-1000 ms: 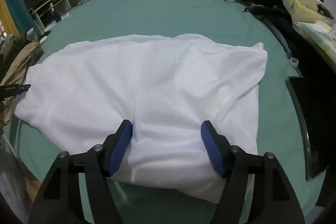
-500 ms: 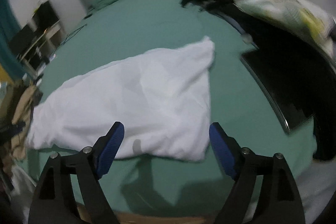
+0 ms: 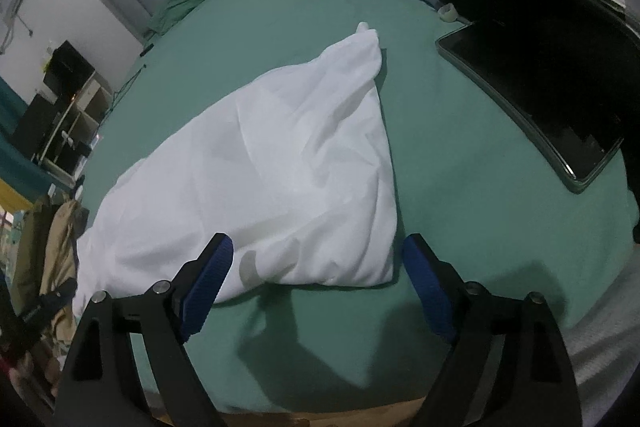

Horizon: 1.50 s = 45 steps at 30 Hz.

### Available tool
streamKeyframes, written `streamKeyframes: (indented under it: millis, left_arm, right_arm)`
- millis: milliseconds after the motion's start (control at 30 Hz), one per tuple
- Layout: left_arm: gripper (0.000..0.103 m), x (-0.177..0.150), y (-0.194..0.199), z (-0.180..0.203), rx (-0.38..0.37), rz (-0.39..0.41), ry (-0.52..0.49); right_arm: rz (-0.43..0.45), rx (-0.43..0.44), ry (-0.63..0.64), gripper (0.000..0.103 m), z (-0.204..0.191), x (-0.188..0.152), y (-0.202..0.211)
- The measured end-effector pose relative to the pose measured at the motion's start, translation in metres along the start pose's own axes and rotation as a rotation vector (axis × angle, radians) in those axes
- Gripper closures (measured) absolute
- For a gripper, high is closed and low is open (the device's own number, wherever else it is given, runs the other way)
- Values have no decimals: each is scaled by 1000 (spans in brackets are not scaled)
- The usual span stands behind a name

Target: Fold large clothes

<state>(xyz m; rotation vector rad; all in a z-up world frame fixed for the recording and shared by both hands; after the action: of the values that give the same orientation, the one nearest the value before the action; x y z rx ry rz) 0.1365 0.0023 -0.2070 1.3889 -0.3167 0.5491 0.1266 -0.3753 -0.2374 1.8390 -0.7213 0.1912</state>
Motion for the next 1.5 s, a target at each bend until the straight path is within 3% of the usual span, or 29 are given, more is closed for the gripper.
streamKeyframes:
  millis: [267,367,633,733,833,1033,1067,1133,1267,1300,1367,1500]
  left_arm:
    - [54,0,-17,4,1,-20,-14]
    - [54,3,-21,8,0,-21,-24]
    - [54,17,-36,23,-26,-12,-32]
    - [54,24,-43,31,-40,-8,-42]
    - [54,34,-50,41,-54,0,-62]
    - [53,50,-67,62,-72,15,-68]
    - [53,51,-69,67,-88,14,-67]
    - [53,54,-69,76,-103,23,-76]
    - [53,48,-78,95,-99,1,-138]
    - [53,44,-84,98,-84,-18,-159]
    - [53,38,-95,103,-36,-39,-205]
    - [53,42,-97,104,-19,-48,-177]
  right_arm:
    - [-14,43,24,15,-14,5,-14]
    - [-13,49,49,8,-25,11,-24]
    - [-12,161,-4,8,-44,20,-42]
    - [-7,271,-90,8,-48,28,-48]
    - [-4,321,-117,8,-56,36,-58]
    - [2,320,-55,9,-73,37,-73]
    - [3,317,-49,11,-74,36,-74]
    - [-1,324,-46,33,-72,36,-74]
    - [-23,353,-70,60,-66,35,-78]
    - [-37,377,-68,74,-69,33,-79]
    - [-47,398,-60,78,-73,32,-78]
    - [-17,399,-1,82,-87,35,-65]
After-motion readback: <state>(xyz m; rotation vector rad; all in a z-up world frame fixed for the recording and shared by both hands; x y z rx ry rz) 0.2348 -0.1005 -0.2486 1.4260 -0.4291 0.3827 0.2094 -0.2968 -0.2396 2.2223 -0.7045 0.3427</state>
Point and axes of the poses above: each gripper's, at about its wrist camera, not at the fingertips, and y roughly against the way its jaws point, z to its right, x to its top, the point moved 7 cm from there along -y, roughly the way its jaws point, and after that the axes turned 1 degree about -x, right-handed, at the moved point
